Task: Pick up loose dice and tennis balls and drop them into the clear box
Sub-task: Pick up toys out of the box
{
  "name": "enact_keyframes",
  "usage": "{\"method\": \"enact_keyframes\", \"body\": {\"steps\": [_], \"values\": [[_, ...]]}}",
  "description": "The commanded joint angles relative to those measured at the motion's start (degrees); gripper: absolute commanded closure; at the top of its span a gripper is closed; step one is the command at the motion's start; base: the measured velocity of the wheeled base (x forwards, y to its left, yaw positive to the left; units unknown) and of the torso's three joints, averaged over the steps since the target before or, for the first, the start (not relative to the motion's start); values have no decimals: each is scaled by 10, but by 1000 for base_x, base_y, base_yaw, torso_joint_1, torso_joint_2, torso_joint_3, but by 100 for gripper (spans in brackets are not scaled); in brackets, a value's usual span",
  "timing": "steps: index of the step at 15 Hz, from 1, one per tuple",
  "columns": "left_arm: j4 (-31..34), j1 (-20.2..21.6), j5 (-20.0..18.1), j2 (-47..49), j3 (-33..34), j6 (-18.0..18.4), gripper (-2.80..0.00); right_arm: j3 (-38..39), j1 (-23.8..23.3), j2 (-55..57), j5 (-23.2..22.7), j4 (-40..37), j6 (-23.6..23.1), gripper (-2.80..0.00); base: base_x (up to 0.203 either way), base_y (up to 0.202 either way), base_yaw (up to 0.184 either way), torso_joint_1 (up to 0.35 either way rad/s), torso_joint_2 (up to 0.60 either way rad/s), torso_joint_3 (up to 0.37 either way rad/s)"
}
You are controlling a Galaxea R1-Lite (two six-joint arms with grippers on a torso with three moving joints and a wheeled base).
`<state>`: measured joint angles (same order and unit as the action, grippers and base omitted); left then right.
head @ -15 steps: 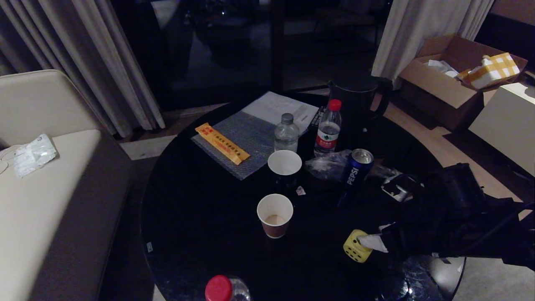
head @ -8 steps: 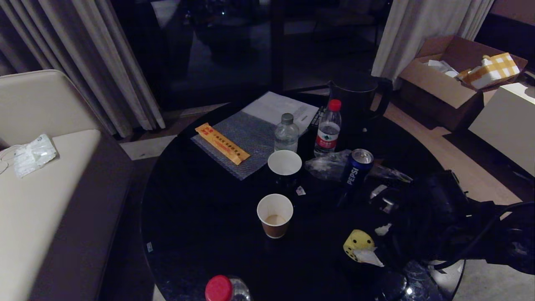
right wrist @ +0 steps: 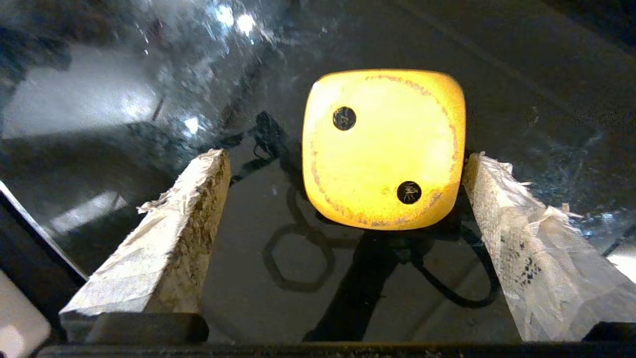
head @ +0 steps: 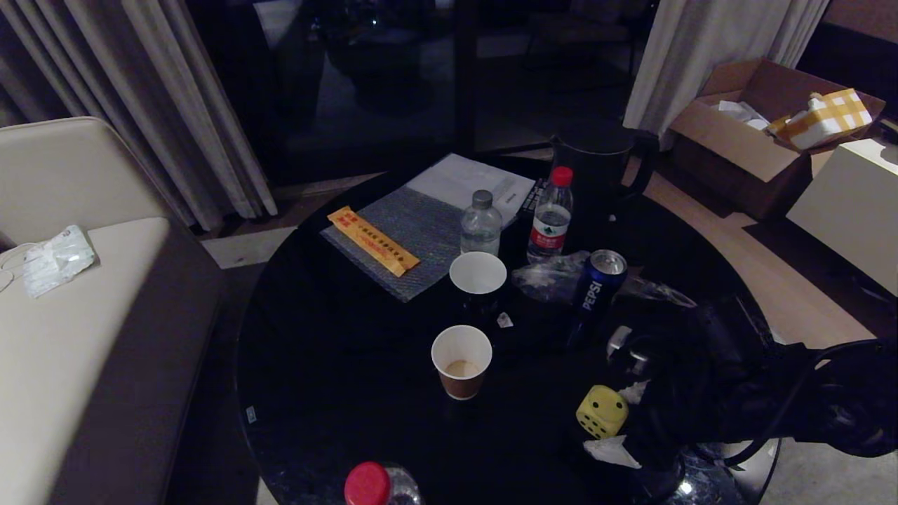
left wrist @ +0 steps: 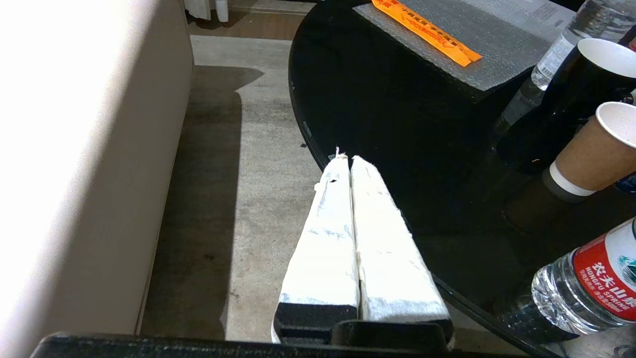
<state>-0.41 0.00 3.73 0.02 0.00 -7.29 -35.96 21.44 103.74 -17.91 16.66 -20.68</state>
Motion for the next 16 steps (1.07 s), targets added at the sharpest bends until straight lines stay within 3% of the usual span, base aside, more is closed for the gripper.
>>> {"method": "enact_keyframes", "body": {"steps": [1, 5, 6, 10, 13, 16], "values": [[0, 0, 1, 1, 1, -1, 0, -3, -2, 13, -1, 7, -5, -280, 0, 0, 0, 0, 0, 0], [0, 0, 1, 1, 1, -1, 0, -3, -3, 44, 2, 82, -5, -280, 0, 0, 0, 0, 0, 0], [0, 0, 1, 1, 1, -1, 0, -3, -3, 45, 2, 83, -5, 0, 0, 0, 0, 0, 0, 0], [0, 0, 1, 1, 1, -1, 0, -2, -3, 44, 54, 83, -16, 0, 0, 0, 0, 0, 0, 0], [0, 0, 1, 1, 1, -1, 0, -1, -3, 25, 65, 83, -13, 0, 0, 0, 0, 0, 0, 0], [0, 0, 1, 1, 1, -1, 0, 6, -3, -21, 85, 81, 27, 0, 0, 0, 0, 0, 0, 0]]}}
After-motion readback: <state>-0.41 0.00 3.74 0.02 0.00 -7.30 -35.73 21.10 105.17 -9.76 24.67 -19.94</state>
